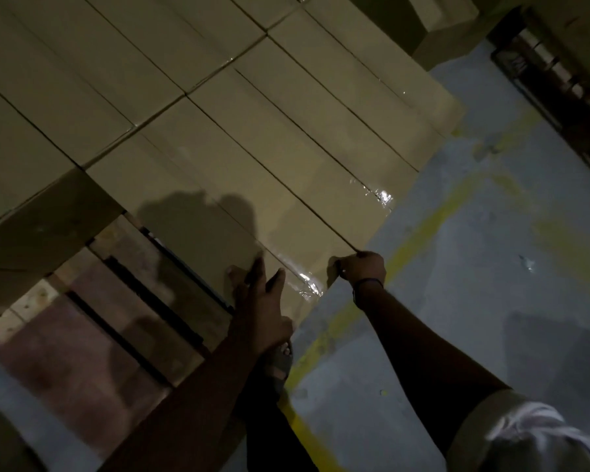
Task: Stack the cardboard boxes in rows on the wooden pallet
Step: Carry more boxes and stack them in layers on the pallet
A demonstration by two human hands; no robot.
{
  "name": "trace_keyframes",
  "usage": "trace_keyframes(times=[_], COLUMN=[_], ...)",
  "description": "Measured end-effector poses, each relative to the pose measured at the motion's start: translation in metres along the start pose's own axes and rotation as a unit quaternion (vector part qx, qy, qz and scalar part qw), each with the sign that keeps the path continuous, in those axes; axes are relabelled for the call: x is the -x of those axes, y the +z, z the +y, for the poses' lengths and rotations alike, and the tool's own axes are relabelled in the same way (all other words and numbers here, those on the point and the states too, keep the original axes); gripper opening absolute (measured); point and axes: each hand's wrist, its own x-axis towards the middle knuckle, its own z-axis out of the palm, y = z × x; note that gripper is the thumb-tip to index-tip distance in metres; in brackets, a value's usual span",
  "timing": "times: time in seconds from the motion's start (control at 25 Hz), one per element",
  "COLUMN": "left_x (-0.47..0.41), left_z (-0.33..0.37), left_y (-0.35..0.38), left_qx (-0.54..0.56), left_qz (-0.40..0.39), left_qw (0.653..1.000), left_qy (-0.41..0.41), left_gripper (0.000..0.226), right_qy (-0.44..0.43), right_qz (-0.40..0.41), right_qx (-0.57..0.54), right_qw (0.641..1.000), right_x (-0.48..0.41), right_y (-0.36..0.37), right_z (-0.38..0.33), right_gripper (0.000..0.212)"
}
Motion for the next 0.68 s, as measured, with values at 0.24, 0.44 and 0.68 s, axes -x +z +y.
trace_keyframes(times=[0.24,0.44,0.68], left_x=[0.033,0.109,0.198], left_z=[0.025,0.085,0.144], left_y=[-0.063,-0.126,-0.152], left_qx=[0.032,0.080,0.099], left_qz=[0.036,0.047,0.115], left_qw=[0.996,0.982,0.979], left_qy=[-0.072,-0.167,-0.134], left_gripper=[0.088,0.076,0.061], right_qy=[-0.100,-0.252,-0.426], right_qz=[-0.067,-0.163,-0.191], right_qx=[0.113,0.174,0.268], right_qw=[0.986,0.938,0.843], right_x=[0.113,0.203,0.274], right_y=[-0.058,-0.123,-0.222], right_z=[-0.063,-0.103,-0.104], right_gripper=[0.061,0.062,0.060])
